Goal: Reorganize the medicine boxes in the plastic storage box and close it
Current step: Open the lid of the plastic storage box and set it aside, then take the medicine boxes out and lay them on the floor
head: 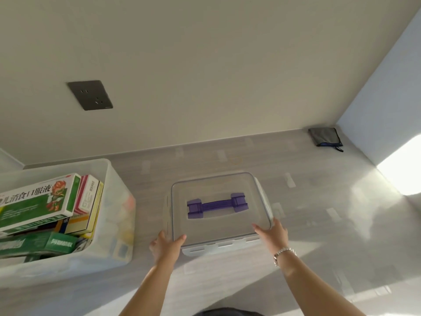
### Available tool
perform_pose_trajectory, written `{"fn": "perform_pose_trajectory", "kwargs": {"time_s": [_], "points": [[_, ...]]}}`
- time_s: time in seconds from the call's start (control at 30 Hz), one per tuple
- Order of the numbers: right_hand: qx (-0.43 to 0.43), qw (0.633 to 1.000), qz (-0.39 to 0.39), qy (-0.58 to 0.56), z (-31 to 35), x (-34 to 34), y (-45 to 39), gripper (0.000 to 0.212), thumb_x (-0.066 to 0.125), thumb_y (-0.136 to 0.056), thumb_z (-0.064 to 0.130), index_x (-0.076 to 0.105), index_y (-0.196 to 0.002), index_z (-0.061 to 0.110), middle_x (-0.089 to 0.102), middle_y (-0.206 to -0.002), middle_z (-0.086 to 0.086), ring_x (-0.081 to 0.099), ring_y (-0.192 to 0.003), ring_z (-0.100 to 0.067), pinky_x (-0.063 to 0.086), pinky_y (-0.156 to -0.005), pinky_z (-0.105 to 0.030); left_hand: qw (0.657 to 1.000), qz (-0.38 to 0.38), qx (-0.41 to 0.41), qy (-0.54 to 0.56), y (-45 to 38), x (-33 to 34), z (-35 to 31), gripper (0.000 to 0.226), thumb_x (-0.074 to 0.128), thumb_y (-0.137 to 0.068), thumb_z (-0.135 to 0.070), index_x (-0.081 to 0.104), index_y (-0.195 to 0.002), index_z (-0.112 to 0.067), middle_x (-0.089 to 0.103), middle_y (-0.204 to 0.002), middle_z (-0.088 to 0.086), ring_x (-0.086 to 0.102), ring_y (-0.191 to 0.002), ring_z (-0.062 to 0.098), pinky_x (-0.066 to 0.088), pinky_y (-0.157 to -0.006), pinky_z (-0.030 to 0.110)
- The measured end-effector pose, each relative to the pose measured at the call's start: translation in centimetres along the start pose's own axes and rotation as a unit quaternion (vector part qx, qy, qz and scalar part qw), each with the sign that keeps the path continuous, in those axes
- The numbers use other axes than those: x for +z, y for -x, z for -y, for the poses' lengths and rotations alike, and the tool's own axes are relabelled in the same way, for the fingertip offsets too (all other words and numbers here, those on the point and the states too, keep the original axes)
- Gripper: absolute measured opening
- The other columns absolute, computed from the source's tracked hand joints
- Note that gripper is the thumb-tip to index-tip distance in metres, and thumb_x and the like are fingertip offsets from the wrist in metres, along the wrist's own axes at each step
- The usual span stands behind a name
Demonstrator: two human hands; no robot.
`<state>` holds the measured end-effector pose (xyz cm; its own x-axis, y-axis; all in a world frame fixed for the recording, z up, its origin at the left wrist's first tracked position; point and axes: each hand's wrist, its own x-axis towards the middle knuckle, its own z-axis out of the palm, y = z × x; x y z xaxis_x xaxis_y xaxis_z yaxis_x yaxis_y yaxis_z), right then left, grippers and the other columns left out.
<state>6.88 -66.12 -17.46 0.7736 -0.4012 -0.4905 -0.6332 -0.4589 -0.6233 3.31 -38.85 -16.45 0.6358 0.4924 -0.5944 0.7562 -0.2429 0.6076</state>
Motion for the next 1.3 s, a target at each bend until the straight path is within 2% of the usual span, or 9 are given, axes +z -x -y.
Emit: {"fn": "perform_pose_trajectory", "kwargs": {"time_s": [0.17, 0.3, 0.4, 0.53, 0.7, 0.9, 1.07, 1.2, 1.3], "points": [[-0.047, 0.994, -0.066, 0.075, 1.0, -0.1, 2.0, 0.071, 0.070, -0.074, 0.046, 0.046, -0.132, 0.015, 0.044, -0.129, -0.020, 0.035, -0.123, -0.033, 0.028, -0.103, -0.037, 0.998, -0.007, 0.060, -0.011, 1.8, -0.2, -1.1, 0.072, 0.069, -0.080, -0.033, 0.036, -0.141, -0.012, 0.034, -0.142, 0.021, 0.033, -0.130, 0.035, 0.030, -0.106, 0.044], [-0.157, 0.987, 0.001, -0.038, 4.1, 0.9, 4.4, 0.037, 0.070, -0.077, 0.037, 0.065, -0.107, 0.017, 0.057, -0.106, -0.004, 0.053, -0.110, -0.023, 0.041, -0.093, -0.030, 0.985, -0.026, 0.167, 0.037, 4.2, -1.8, -3.5, 0.047, 0.062, -0.086, -0.022, 0.049, -0.129, -0.011, 0.046, -0.131, 0.016, 0.051, -0.114, 0.024, 0.037, -0.092, 0.030], [-0.210, 0.971, 0.048, -0.103, 7.9, 1.9, 7.1, 0.020, 0.071, -0.078, 0.031, 0.067, -0.095, 0.021, 0.060, -0.100, 0.000, 0.060, -0.090, -0.008, 0.040, -0.071, -0.009, 0.965, -0.037, 0.251, 0.066, 5.7, -4.3, -5.6, 0.032, 0.057, -0.088, -0.012, 0.057, -0.120, -0.011, 0.057, -0.122, 0.012, 0.056, -0.093, 0.012, 0.039, -0.082, 0.017], [-0.261, 0.947, 0.098, -0.159, 12.7, 3.7, 11.6, 0.010, 0.070, -0.079, 0.030, 0.066, -0.088, 0.028, 0.067, -0.096, 0.004, 0.062, -0.085, -0.008, 0.044, -0.067, -0.006, 0.938, -0.078, 0.328, 0.075, 7.5, -9.3, -6.7, 0.023, 0.052, -0.089, -0.012, 0.062, -0.107, -0.021, 0.063, -0.107, -0.003, 0.056, -0.083, -0.004, 0.036, -0.067, -0.004], [-0.332, 0.918, 0.141, -0.163, 17.9, 7.0, 17.5, 0.003, 0.067, -0.082, 0.024, 0.067, -0.083, 0.027, 0.069, -0.087, 0.003, 0.060, -0.072, -0.004, 0.043, -0.064, -0.008, 0.906, -0.112, 0.395, 0.105, 8.8, -16.9, -5.5, 0.019, 0.051, -0.092, -0.015, 0.063, -0.102, -0.027, 0.065, -0.098, -0.009, 0.064, -0.085, 0.007, 0.043, -0.070, 0.007], [-0.393, 0.890, 0.174, -0.152, 21.8, 13.3, 24.4, 0.008, 0.067, -0.081, 0.029, 0.068, -0.089, 0.029, 0.069, -0.088, 0.009, 0.060, -0.074, 0.002, 0.044, -0.066, -0.007, 0.901, -0.146, 0.405, 0.055, 6.4, -26.1, -1.5, 0.020, 0.052, -0.091, -0.013, 0.061, -0.099, -0.028, 0.063, -0.093, -0.011, 0.056, -0.086, -0.007, 0.041, -0.070, 0.002], [-0.445, 0.880, 0.137, -0.097, 24.2, 18.5, 28.2, 0.016, 0.065, -0.082, 0.032, 0.063, -0.097, 0.037, 0.064, -0.094, 0.015, 0.057, -0.086, 0.003, 0.042, -0.073, -0.005, 0.908, -0.170, 0.382, -0.016, 2.1, -31.6, 1.8, 0.021, 0.052, -0.090, -0.018, 0.059, -0.109, -0.025, 0.057, -0.110, -0.011, 0.052, -0.110, 0.007, 0.041, -0.098, 0.027], [-0.442, 0.889, 0.121, 0.008, 25.9, 22.1, 29.3, 0.043, 0.059, -0.084, 0.041, 0.052, -0.125, 0.028, 0.052, -0.116, 0.012, 0.057, -0.097, -0.008, 0.049, -0.084, -0.023, 0.919, -0.204, 0.320, -0.105, -1.6, -35.0, 3.2, 0.040, 0.050, -0.091, -0.032, 0.048, -0.130, -0.020, 0.039, -0.141, 0.003, 0.027, -0.135, 0.021, 0.022, -0.111, 0.039], [-0.411, 0.904, 0.103, 0.059, 26.8, 24.2, 29.2, 0.053, 0.055, -0.087, 0.041, 0.041, -0.136, 0.025, 0.044, -0.133, 0.002, 0.044, -0.120, -0.019, 0.043, -0.099, -0.039, 0.942, -0.155, 0.274, -0.118, -3.7, -36.6, 3.6, 0.056, 0.045, -0.093, -0.040, 0.032, -0.143, -0.018, 0.025, -0.152, 0.007, 0.018, -0.141, 0.024, 0.023, -0.113, 0.044]]}}
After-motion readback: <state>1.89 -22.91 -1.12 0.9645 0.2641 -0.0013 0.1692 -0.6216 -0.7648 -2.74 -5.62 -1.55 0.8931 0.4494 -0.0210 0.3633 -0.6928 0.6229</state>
